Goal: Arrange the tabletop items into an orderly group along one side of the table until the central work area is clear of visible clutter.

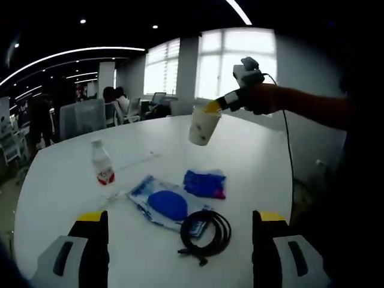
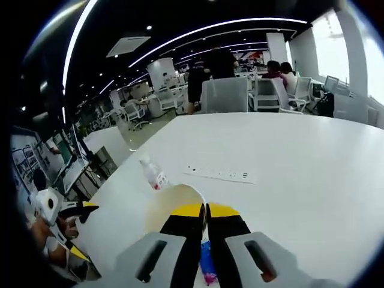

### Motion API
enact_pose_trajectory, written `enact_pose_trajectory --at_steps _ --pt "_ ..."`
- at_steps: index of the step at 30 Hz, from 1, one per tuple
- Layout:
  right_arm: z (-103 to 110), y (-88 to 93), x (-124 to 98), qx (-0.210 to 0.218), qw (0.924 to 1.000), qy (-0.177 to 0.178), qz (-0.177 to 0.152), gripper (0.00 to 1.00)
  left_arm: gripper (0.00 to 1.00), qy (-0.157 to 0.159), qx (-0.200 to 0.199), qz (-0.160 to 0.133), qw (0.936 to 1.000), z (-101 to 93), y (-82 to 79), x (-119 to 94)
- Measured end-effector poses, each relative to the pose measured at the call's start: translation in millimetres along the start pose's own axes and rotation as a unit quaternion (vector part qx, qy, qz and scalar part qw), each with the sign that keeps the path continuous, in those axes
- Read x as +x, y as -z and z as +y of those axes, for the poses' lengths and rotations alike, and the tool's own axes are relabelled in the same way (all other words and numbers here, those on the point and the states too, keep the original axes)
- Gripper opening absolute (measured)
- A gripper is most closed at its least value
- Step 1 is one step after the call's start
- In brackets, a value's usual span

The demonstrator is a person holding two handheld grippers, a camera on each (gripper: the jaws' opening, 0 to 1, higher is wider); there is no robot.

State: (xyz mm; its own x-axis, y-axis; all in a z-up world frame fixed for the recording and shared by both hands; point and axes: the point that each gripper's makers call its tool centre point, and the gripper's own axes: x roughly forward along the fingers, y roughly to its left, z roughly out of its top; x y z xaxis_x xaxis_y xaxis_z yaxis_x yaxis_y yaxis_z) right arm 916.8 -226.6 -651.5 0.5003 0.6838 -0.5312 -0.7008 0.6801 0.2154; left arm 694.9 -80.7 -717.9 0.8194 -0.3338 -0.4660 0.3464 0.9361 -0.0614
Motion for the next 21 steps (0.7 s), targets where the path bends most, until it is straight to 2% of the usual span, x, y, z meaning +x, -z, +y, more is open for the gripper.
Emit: enact_pose_trajectory --at_steps 6,10,14,21 --pt "15 -14.1 25 -0.001 0.9998 -0.019 0.003 0.00 0.99 -0.001 -0.003 -0.001 1.0000 1.4 -0.2 0" --pt "22 -20.7 42 -0.006 0.9996 -0.026 -0.003 0.00 0.99 -0.006 -0.001 0.006 1.0000 13.8 10.5 1" --pt "28 -26.9 64 0.003 0.9995 -0.032 -0.005 0.00 0.99 -0.007 -0.003 0.003 1.0000 15.6 10.6 1" --pt "37 -24.6 92 0.007 0.9992 -0.040 0.003 0.00 0.98 -0.010 -0.001 0.000 0.9999 18.0 6.7 4"
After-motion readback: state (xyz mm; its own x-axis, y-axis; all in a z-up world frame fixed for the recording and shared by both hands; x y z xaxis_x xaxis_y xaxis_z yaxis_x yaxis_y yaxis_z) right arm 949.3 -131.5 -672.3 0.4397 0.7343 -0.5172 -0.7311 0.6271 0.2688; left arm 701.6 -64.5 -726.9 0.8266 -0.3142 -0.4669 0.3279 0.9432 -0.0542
